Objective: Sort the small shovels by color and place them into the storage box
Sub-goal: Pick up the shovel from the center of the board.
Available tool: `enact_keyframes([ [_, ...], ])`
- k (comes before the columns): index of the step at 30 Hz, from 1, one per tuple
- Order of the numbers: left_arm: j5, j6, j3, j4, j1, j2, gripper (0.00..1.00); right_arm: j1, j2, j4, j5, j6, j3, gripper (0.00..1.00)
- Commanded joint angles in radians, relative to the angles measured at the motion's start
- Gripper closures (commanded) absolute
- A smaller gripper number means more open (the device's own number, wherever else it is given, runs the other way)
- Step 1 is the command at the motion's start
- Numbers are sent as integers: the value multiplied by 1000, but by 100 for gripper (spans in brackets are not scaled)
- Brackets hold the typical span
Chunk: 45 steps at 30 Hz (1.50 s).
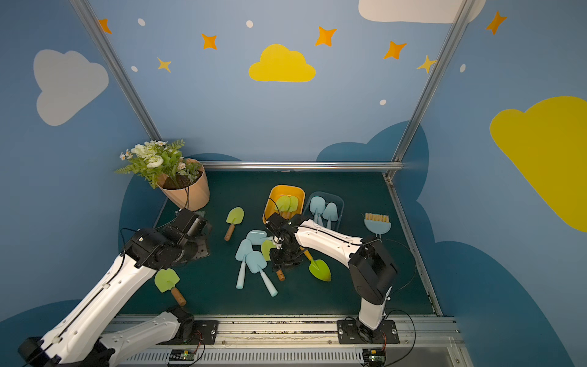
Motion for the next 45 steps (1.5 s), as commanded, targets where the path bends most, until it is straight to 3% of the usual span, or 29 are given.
enact_keyframes([
  [1, 21, 18, -13, 5, 8, -11, 46, 3, 31, -9, 16, -12, 29, 45],
  [23, 67, 81, -23, 53, 48, 4, 44, 2, 249, -48, 17, -39, 107, 46],
  [37, 75, 75, -36, 56, 50, -7, 44, 2, 246, -49, 10, -52, 95, 63],
  [45, 84, 72, -36, 61, 50, -8, 44, 5, 231, -74, 24, -63, 101, 78],
])
